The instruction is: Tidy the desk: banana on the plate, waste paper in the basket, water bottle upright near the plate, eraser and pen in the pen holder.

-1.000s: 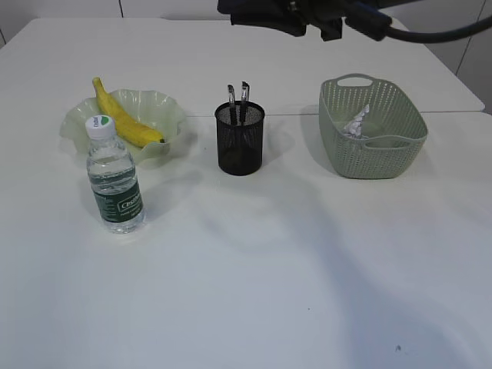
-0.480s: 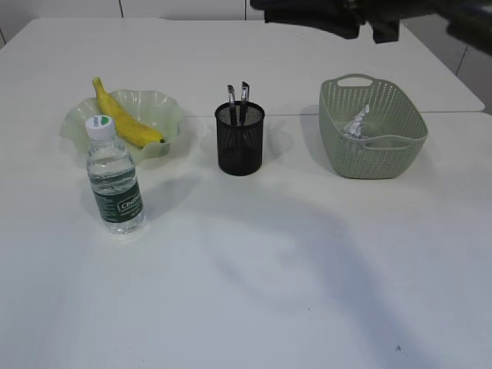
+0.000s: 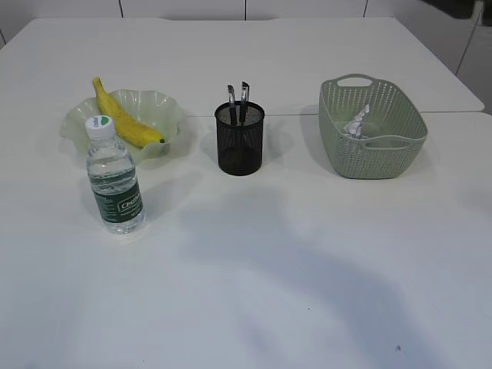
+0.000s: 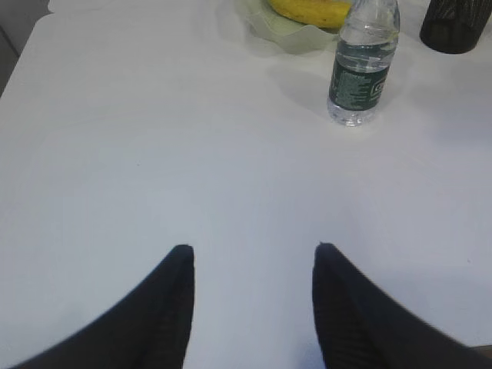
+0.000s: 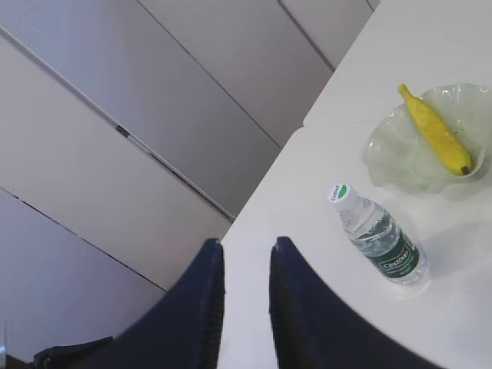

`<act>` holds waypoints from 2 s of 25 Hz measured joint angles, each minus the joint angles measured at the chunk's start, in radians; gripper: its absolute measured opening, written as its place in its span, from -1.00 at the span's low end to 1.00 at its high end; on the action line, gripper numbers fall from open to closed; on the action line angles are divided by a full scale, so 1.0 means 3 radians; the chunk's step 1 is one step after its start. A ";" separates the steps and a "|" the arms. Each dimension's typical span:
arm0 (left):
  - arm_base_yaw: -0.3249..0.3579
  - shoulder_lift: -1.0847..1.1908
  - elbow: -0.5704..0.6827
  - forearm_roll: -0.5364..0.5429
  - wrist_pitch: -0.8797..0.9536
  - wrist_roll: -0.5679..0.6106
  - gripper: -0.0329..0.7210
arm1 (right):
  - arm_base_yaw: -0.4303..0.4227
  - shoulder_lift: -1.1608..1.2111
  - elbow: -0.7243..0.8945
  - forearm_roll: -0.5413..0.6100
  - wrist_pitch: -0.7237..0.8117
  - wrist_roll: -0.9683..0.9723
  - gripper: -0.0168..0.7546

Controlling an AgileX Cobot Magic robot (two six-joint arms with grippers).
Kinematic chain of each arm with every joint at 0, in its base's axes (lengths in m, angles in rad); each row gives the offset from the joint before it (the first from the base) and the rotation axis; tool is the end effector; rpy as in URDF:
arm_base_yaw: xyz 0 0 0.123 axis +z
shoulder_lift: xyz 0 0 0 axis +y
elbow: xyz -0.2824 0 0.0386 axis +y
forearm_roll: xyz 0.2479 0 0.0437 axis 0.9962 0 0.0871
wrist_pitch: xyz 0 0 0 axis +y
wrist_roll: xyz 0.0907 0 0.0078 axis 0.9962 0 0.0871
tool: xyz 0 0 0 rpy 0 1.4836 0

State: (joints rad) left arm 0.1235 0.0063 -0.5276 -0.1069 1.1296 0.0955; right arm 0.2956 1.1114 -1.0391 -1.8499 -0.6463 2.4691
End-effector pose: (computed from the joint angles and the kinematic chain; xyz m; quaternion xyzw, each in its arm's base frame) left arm -0.0092 -0.0100 0.2797 -0.0076 0.8641 0.0018 0.5032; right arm 0.2073 0.1181 0.4049 -0.0974 0.7533 0.4634 0.4563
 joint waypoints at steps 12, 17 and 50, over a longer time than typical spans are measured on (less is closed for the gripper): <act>0.0000 0.0000 0.0000 0.0000 -0.0012 0.0000 0.01 | 0.0000 -0.0731 0.0509 0.0000 0.0080 0.0269 -0.55; 0.0000 0.0000 0.0000 0.0000 -0.0012 0.0000 0.01 | 0.0000 -0.0766 0.0521 0.0000 0.0086 0.0281 -0.55; 0.0000 0.0000 0.0000 0.0000 -0.0012 0.0000 -0.03 | 0.0000 -0.0766 0.0713 0.1144 0.1275 -0.3332 -0.55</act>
State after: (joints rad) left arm 0.1235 0.0063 -0.5276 -0.1069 1.1259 0.0955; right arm 0.2956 0.8816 -0.8253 -1.5067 -0.2637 1.4696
